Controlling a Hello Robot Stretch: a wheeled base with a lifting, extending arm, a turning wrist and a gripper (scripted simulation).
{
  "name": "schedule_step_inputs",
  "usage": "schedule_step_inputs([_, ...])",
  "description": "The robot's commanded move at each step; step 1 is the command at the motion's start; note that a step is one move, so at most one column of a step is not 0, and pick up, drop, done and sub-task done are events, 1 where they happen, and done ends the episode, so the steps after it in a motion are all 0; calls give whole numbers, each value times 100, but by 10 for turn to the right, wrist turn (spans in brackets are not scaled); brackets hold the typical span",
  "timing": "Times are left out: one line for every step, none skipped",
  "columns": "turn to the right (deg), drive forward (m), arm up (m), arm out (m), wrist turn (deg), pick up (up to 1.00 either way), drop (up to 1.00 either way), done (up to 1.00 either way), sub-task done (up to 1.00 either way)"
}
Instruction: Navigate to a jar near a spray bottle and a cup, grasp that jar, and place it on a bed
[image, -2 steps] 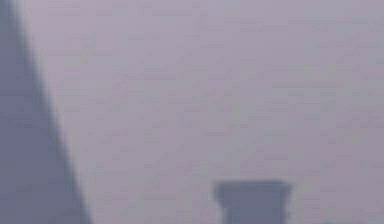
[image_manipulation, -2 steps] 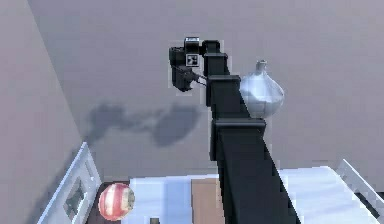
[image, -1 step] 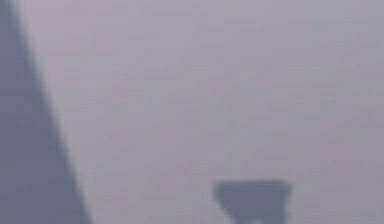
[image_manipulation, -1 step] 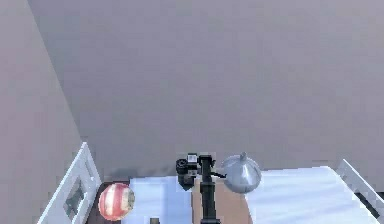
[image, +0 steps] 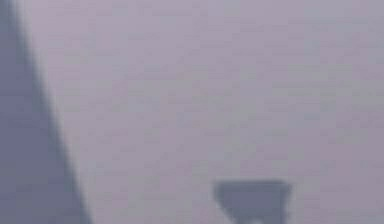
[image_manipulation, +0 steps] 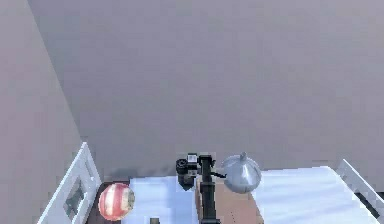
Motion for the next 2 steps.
schedule_step_inputs([0,0,0,0,0,0,100,0,0])
schedule_step_inputs([0,0,10,0,0,0,0,0,0])
